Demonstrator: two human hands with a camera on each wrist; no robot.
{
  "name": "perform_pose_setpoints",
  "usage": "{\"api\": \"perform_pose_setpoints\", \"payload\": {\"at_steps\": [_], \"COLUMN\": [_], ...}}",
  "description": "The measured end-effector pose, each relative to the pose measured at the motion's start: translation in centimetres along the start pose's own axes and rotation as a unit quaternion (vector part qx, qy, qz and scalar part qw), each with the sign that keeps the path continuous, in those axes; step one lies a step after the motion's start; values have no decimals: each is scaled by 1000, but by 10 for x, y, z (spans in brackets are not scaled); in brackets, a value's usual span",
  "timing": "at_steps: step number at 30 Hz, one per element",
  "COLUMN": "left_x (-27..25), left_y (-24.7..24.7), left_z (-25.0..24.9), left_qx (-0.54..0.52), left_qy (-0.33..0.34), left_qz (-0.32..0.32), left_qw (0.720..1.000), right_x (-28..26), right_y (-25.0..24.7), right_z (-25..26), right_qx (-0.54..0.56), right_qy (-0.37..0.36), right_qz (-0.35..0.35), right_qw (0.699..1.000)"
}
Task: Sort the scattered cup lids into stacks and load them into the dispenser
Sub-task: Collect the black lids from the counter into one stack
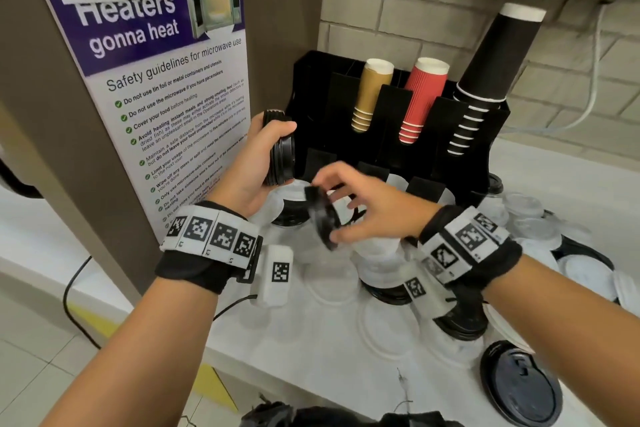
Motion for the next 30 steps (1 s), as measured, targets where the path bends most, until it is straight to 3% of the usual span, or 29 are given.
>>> {"api": "perform_pose_setpoints", "payload": {"at_steps": [3,5,8,14,23,26,28,30], "left_x": [-3,-6,-9,-9,-10,-8,-4,-1], "left_y": [7,17,29,34,25,10,-3,-10], "left_z": [7,13,19,20,18,11,1,-7], "left_qx": [1,-25,-67,-75,-61,-44,-36,-30], "left_qy": [-9,-21,-33,-35,1,17,41,66], "left_qz": [21,60,93,80,28,-11,-36,-37], "left_qw": [1000,998,993,993,998,999,998,997], "right_x": [-5,-5,0,5,22,34,45,66], "right_y": [-29,-37,-35,-34,-28,-28,-33,-20], "right_z": [-7,-4,6,16,20,8,-4,-17], "right_qx": [139,209,204,161,150,224,128,-101], "right_qy": [-3,-28,-68,-90,-120,-85,-11,81], "right_qz": [-117,-149,-145,-167,-162,-162,-177,-69], "right_qw": [983,966,966,968,968,957,976,989]}}
Point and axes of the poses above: each hand's wrist, its own x-axis towards the middle knuckle, its own y-axis out of the palm, z = x × y, the point moved 6 cm from there along x, towards the middle knuckle, and after that the axes turned 13 degrees about z, right-handed, at the moved point
